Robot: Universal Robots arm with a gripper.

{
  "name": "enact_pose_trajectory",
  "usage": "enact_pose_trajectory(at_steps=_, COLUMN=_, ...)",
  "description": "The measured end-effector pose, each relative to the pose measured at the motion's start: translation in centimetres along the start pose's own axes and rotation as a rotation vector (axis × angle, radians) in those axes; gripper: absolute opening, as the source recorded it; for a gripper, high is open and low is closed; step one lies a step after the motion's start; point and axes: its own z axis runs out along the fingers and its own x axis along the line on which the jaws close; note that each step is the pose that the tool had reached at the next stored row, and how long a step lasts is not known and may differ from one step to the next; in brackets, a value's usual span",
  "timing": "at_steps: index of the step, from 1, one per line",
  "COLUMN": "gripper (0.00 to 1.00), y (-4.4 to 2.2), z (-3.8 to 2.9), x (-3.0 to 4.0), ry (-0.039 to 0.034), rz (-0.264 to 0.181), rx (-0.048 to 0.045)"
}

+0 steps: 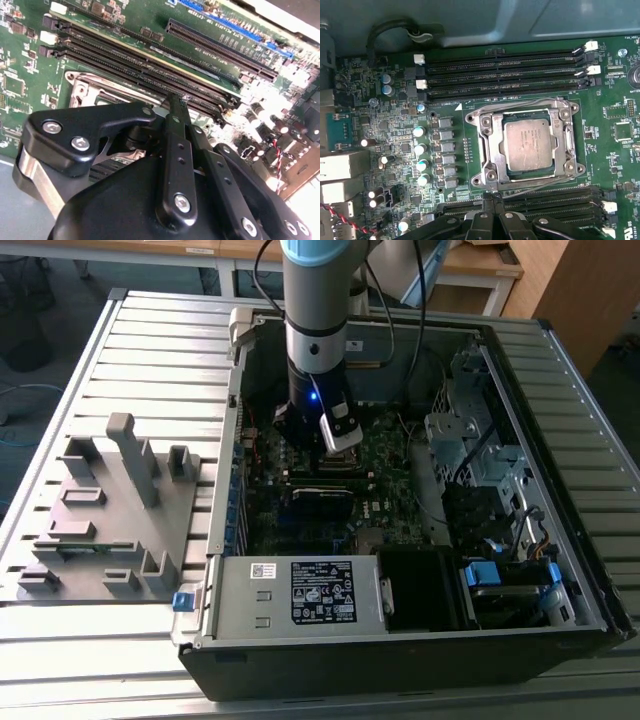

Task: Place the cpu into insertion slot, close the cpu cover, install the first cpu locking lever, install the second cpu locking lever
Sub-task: 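Install the second cpu locking lever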

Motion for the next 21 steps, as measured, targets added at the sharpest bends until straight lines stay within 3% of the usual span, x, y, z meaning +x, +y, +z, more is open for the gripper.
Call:
enact_pose_trajectory(at_steps=8, gripper=0.1, y=0.01, z=0.24, x=0.01, ry=0.0007, rz=0.0, rx=-0.0018)
enact_pose_trajectory(at_steps=11, gripper=0.1, y=0.01, z=0.29, x=0.03, ry=0.0056, rz=0.001, rx=-0.0114)
enact_pose_trajectory(at_steps=15, gripper=0.1, y=0.0, z=0.49, x=0.04, ry=0.008, rz=0.001, rx=-0.0148)
enact_pose_trajectory(at_steps=21, gripper=0.1, y=-0.01, z=0.7, x=0.05, ry=0.0247, rz=0.002, rx=-0.0295)
